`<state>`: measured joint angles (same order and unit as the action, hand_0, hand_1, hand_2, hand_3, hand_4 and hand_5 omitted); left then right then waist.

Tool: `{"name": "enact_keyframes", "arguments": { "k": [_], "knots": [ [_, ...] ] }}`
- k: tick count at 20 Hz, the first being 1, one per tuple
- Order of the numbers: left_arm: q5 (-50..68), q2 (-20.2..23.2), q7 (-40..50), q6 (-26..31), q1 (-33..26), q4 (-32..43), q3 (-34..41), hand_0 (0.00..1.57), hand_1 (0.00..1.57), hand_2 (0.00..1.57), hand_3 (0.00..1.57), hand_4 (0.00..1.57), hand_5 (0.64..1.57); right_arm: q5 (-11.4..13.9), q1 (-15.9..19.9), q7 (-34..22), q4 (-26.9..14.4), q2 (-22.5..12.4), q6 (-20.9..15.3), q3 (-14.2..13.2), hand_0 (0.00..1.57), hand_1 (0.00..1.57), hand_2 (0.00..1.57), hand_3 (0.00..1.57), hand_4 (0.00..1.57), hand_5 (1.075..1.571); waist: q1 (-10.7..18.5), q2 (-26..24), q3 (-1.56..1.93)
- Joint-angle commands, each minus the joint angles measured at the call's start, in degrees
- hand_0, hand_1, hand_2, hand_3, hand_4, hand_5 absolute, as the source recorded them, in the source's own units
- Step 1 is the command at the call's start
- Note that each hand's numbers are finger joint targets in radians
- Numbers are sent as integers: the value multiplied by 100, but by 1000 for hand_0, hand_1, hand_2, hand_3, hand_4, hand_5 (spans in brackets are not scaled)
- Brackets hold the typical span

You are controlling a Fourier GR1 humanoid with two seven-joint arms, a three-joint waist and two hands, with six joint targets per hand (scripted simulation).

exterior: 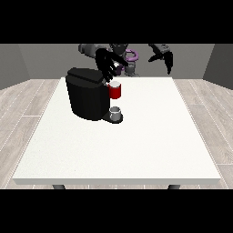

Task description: Insert the coffee pod into the coffee machine and close the lid

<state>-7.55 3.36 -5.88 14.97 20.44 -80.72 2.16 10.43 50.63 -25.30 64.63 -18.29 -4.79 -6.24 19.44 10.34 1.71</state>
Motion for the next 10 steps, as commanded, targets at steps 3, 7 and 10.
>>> {"name": "enact_keyframes", "arguments": {
  "k": [3,7,10],
  "knots": [
    [14,-6,51,51,282,-70,-55,0,0,0,0,429,1571,-64,564,635,548,280,198,327,0,0,0,0,0,1571,705,180,-161],
    [23,-119,25,156,404,-84,-234,0,0,0,0,444,1571,-61,759,269,756,95,227,267,0,0,0,0,0,1571,1034,417,-163],
    [-124,-163,-146,-19,590,-57,-255,0,0,0,0,365,1571,4,1298,507,613,-36,326,287,0,0,0,0,0,1571,1042,835,-173]
  ]
}}
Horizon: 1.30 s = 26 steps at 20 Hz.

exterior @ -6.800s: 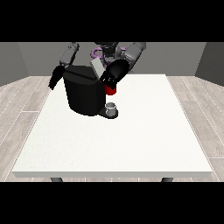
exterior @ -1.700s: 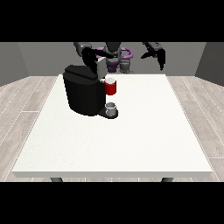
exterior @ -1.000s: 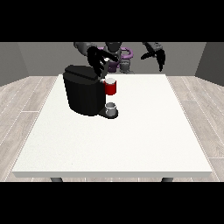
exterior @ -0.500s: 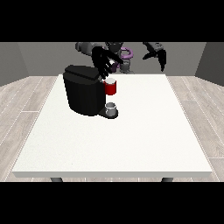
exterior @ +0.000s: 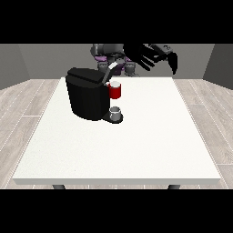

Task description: Insert the coffee pod into the coffee machine and close the lid

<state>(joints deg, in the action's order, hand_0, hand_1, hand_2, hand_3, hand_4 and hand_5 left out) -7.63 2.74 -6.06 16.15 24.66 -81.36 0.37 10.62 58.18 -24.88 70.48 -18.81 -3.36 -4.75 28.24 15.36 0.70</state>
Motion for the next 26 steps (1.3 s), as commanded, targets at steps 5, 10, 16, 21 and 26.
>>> {"name": "enact_keyframes", "arguments": {
  "k": [5,10,16,21,26],
  "knots": [
    [157,-18,127,22,345,-218,73,0,0,0,0,362,1571,-56,972,707,-625,91,163,-17,0,0,0,0,0,1571,291,371,-73],
    [312,232,75,275,444,-137,220,0,0,0,0,203,1571,52,1335,942,-1029,258,-117,-80,0,0,0,0,53,1571,379,692,-74],
    [346,329,34,250,222,-172,341,0,0,0,0,297,1571,-151,1277,1589,-1319,415,118,-125,0,0,0,0,0,1571,50,571,-72],
    [403,314,-189,207,-259,-84,457,0,0,0,0,322,1571,-196,611,2231,-1090,1047,50,170,0,0,0,0,0,1571,-454,98,-70],
    [402,355,-147,232,-885,36,503,0,0,0,0,266,1571,-195,-130,2551,-1026,1800,112,656,0,0,0,0,263,1571,-867,-577,-71]
  ]
}}
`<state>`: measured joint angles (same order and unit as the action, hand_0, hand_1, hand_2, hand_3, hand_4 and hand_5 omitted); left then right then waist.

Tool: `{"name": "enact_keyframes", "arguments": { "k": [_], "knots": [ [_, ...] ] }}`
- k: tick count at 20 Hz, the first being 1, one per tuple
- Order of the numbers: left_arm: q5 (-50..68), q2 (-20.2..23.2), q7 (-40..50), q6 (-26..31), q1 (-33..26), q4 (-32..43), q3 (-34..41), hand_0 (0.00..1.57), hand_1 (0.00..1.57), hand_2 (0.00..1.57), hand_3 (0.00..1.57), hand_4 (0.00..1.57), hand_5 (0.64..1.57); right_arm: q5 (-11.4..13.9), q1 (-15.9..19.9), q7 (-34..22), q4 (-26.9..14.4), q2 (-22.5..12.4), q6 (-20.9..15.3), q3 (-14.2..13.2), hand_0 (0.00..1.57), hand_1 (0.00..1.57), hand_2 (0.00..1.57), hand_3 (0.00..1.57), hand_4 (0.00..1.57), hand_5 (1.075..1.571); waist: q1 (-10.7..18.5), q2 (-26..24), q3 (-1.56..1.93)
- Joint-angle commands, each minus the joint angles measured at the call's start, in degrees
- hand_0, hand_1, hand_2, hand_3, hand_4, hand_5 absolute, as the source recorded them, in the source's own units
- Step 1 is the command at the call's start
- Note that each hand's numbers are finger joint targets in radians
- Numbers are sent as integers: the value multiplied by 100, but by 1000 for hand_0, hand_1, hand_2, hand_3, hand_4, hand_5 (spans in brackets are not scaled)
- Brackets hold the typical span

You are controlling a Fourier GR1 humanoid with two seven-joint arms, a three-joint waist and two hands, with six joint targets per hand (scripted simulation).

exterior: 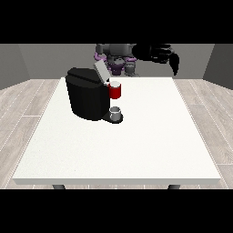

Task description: Insert the coffee pod into the coffee machine and close the lid

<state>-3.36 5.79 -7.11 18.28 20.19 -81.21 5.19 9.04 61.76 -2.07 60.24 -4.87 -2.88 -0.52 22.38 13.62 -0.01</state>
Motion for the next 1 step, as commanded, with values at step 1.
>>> {"name": "enact_keyframes", "arguments": {
  "k": [1],
  "knots": [
    [36,84,-177,5,-251,266,153,0,0,0,0,266,1571,-134,-457,287,154,463,-6,488,0,0,0,0,259,1571,-415,-378,-1]
  ]
}}
